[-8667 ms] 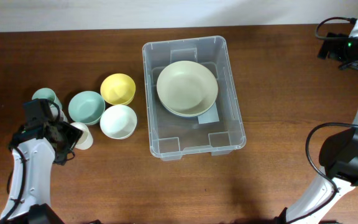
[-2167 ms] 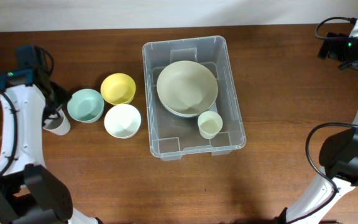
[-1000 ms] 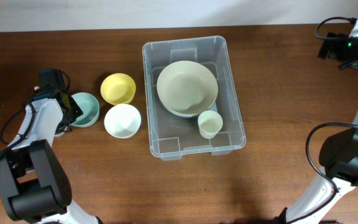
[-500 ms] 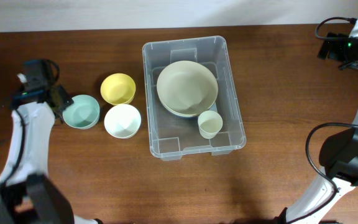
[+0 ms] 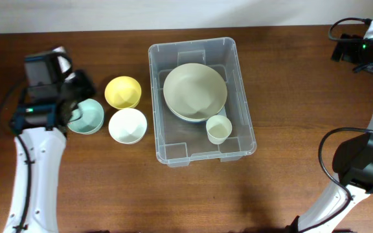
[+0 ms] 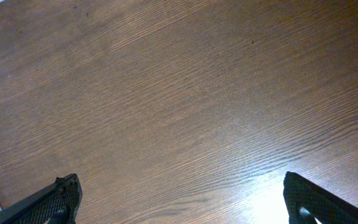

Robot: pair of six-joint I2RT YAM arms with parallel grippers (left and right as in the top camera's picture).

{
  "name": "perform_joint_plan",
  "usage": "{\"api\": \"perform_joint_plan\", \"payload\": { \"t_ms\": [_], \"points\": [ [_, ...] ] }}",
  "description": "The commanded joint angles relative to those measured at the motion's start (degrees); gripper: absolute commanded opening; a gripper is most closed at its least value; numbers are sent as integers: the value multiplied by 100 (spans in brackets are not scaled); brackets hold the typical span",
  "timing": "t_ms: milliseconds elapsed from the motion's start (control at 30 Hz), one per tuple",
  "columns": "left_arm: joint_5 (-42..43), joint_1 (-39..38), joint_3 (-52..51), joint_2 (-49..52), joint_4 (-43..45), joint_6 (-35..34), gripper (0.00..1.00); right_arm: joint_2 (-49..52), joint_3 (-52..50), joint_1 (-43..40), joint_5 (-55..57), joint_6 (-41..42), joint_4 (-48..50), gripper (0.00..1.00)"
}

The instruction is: Pack container

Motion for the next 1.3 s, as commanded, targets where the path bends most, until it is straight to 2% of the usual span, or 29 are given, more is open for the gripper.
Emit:
{"api": "perform_joint_plan", "payload": {
  "t_ms": [0, 133, 300, 733, 1000, 1267],
  "points": [
    [2044, -437, 103, -133, 752, 560, 1, -81, 85, -2, -11, 46, 0, 99],
    [2234, -1121, 118, -133, 1915, 564, 1, -81, 85, -2, -11, 46, 0, 99],
    [2201, -1620, 118, -122, 2114, 660, 1, -81, 85, -2, -9, 46, 0, 99],
    [2199, -2660, 118, -4, 2114, 442, 0, -81, 85, -2, -11, 46, 0, 99],
    [1296, -3169, 118, 385, 1578, 223, 0, -81, 85, -2, -11, 46, 0, 99],
    [1187, -3506, 118, 988, 1161, 118, 0, -81, 85, -2, -9, 46, 0, 99]
  ]
}}
